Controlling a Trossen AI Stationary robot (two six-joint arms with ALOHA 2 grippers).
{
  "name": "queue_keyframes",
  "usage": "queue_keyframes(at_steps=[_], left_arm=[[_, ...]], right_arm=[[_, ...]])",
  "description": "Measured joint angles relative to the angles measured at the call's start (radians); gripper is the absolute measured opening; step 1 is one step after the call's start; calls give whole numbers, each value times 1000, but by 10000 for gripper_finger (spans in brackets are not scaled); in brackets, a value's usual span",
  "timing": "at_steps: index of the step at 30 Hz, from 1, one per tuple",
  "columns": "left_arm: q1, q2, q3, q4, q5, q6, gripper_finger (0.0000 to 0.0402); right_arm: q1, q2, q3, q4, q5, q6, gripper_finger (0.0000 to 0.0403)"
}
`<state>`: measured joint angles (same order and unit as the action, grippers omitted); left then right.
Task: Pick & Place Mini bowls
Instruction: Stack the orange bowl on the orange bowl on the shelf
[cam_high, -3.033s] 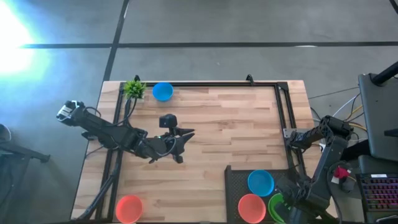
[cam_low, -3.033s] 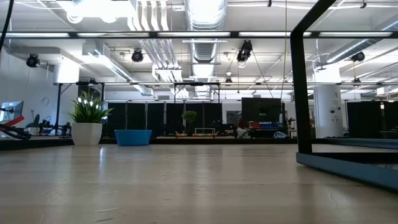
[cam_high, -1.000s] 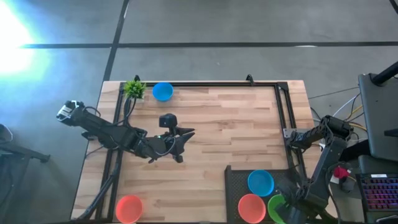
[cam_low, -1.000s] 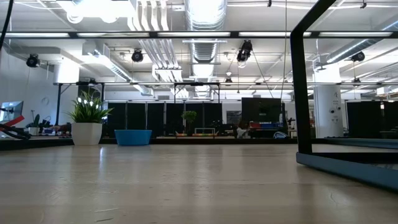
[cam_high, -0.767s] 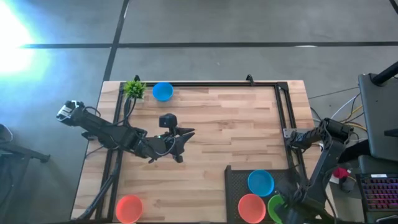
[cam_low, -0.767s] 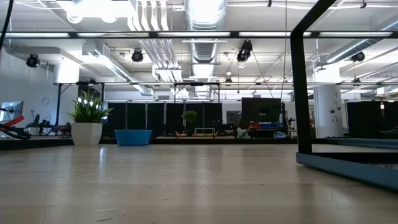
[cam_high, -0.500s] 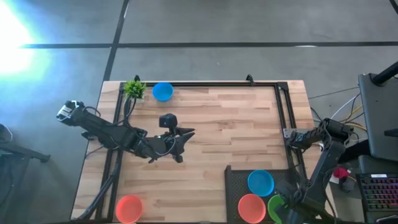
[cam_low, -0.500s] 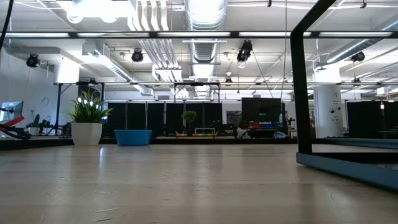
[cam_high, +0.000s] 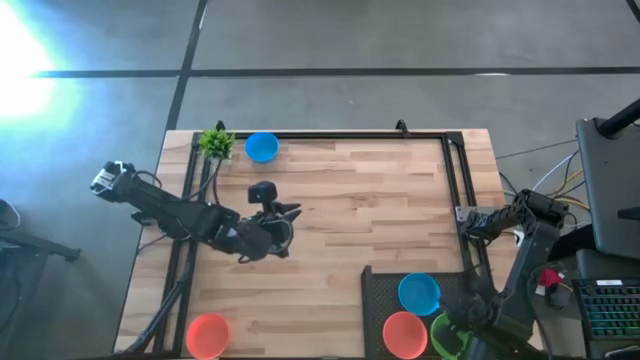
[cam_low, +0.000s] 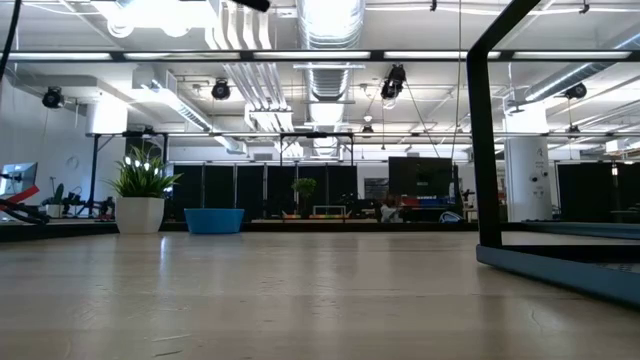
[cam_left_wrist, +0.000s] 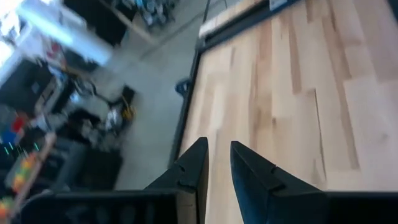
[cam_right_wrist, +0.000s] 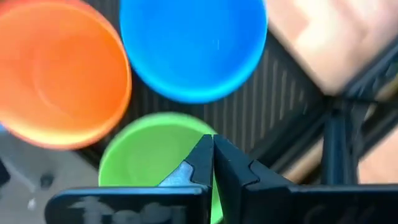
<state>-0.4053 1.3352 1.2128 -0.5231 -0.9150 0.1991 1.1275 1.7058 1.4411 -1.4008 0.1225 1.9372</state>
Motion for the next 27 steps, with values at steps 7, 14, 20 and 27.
queue_keyframes(at_steps=[7,14,20,27], left_arm=[[0,-14,13,-310,124,-348,71],[-5,-20,11,-525,481,-618,71],[-29,-20,10,-668,672,-903,71],[-76,-20,10,-705,838,-1115,71]], right_arm=[[0,0,12,-84,289,-59,8],[-6,0,12,-92,671,-140,8],[-38,0,12,-92,902,-208,8],[-126,0,12,-89,1040,-302,8]])
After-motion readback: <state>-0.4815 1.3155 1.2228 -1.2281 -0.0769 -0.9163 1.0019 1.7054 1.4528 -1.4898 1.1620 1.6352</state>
